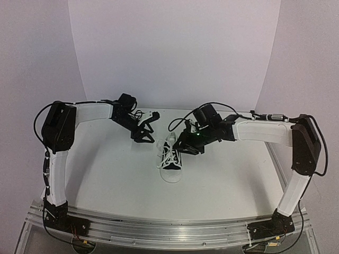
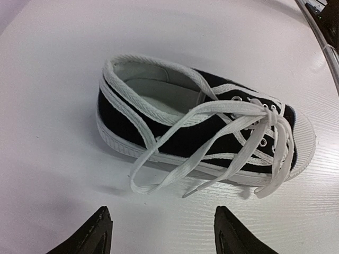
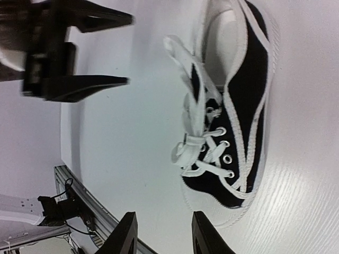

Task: Tie the shoes

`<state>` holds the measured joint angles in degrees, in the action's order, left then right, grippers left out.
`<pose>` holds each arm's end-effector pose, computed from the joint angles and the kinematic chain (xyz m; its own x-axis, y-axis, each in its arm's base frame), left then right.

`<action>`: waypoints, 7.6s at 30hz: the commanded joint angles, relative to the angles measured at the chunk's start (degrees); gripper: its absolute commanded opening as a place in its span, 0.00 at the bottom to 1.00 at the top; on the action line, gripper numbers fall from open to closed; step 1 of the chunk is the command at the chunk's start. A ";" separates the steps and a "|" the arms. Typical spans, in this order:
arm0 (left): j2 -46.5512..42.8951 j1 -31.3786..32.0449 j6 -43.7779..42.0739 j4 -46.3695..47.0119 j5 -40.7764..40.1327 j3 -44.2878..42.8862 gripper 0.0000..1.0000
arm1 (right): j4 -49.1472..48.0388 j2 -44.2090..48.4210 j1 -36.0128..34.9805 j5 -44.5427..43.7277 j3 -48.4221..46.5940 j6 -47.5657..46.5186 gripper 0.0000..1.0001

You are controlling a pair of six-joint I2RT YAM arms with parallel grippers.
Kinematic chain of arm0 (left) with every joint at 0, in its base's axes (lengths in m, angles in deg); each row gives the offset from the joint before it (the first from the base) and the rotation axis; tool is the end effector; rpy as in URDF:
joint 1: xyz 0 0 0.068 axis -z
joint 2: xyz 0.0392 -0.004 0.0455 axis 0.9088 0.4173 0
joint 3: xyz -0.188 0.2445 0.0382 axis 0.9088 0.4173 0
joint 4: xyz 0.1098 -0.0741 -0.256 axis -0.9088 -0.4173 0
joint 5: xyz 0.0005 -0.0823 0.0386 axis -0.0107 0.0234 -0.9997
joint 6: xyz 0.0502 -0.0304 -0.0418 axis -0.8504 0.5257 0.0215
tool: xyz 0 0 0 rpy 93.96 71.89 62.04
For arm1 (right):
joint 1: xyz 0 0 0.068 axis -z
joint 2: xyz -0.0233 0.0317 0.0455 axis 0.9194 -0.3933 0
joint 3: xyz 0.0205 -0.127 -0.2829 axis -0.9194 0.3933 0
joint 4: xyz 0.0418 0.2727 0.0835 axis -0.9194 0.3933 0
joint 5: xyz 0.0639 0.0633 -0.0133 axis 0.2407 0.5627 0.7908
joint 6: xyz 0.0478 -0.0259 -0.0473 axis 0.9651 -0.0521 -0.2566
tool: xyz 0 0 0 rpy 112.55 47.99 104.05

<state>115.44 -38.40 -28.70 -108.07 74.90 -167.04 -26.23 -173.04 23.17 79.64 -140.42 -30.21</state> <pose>0.4436 -0.2694 0.1976 -0.0562 0.6344 -0.7710 0.9968 0.0793 -0.0074 0.3212 0.3272 0.2420 -0.9191 0.0633 -0.3889 -0.2140 0.7484 0.6278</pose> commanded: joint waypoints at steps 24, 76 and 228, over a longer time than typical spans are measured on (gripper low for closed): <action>-7.32 8.95 1.97 13.44 6.54 23.66 0.62 | -2.84 -14.83 -2.36 -2.40 -6.97 5.22 0.20; -3.40 10.80 6.18 7.40 -4.12 10.40 0.00 | -10.78 -8.32 -0.89 0.66 0.80 9.53 0.38; -66.01 -19.83 50.39 52.68 -35.86 83.87 1.00 | -38.30 53.19 33.14 -26.67 63.73 -38.91 0.79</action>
<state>50.17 -57.91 20.12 -59.07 38.10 -84.09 -60.30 -117.29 56.21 53.42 -75.84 -68.31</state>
